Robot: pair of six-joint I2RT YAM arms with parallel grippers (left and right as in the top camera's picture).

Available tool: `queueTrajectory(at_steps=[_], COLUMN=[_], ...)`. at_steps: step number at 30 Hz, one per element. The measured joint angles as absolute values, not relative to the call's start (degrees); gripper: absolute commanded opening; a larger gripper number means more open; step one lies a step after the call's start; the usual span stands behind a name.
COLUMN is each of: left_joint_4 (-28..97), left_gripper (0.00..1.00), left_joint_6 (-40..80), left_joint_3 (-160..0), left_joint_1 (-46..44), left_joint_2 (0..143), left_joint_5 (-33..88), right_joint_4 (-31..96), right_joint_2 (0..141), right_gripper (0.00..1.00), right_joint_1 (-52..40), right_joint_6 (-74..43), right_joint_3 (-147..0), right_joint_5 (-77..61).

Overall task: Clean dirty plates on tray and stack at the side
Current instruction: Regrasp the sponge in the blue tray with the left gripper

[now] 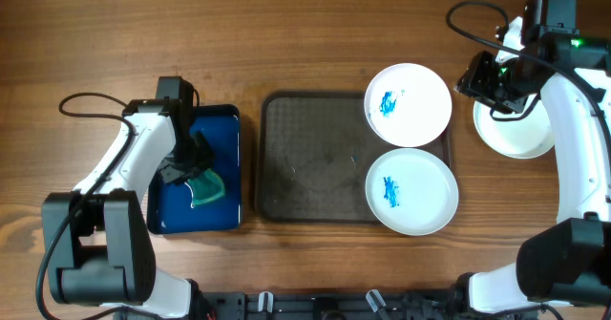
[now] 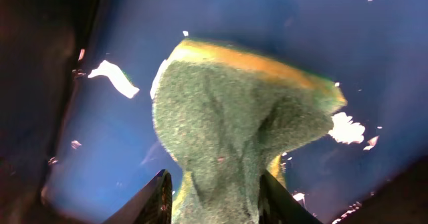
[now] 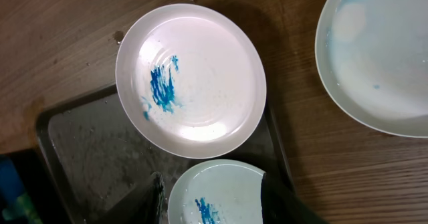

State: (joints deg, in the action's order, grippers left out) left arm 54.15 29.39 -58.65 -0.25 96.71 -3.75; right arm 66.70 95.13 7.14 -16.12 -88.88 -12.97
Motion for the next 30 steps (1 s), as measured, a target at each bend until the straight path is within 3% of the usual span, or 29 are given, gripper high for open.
queueTrajectory(at_steps=[4, 11, 13, 14, 17, 18, 22, 24, 26, 30], left_joint_4=[52.97, 52.23, 51.86, 51.7, 51.44, 51.4, 51.46, 51.88, 52.71, 54.28], left_gripper=[0.3, 0.3, 0.04, 0.04, 0.04, 0.04, 0.04, 0.04, 0.04, 0.04], left_joint_6=[29.39, 29.17, 29.17, 29.28, 28.99, 28.99, 28.99, 28.99, 28.99, 29.02], left_joint_3=[-58.65, -58.65, -58.65, -58.65, -58.65, -58.65, -58.65, -58.74, -58.94, -59.77], left_joint_1=[-0.25, -0.25, -0.25, -0.25, -0.25, -0.25, -0.25, -0.25, -0.25, -0.25], left_joint_2=[96.77, 99.2, 99.83, 99.9, 99.92, 99.92, 99.92, 99.77, 98.98, 94.65], left_joint_5=[-2.76, -1.89, -1.63, -1.58, -1.58, -1.58, -1.56, -1.61, -1.63, -1.65], right_joint_4=[66.7, 66.7, 66.7, 66.7, 66.72, 66.74, 66.87, 66.87, 66.87, 65.56], right_joint_2=[95.13, 95.13, 95.13, 95.13, 95.13, 95.13, 95.13, 95.13, 95.13, 95.13], right_gripper=[0.47, 0.47, 0.47, 0.46, 0.18, 0.13, 0.07, 0.13, 0.28, 0.36], right_joint_1=[7.16, 7.14, 7.16, 7.14, 7.14, 7.14, 7.14, 7.14, 7.03, 5.39], right_joint_6=[-16.12, -16.12, -16.12, -16.12, -15.94, -15.51, -15.29, -15.27, -15.07, -15.11], right_joint_3=[-88.88, -88.88, -88.88, -88.88, -88.88, -88.88, -88.88, -88.88, -88.88, -87.35], right_joint_5=[-12.97, -12.97, -12.97, -12.97, -12.93, -12.84, -12.8, -12.8, -12.75, -12.56])
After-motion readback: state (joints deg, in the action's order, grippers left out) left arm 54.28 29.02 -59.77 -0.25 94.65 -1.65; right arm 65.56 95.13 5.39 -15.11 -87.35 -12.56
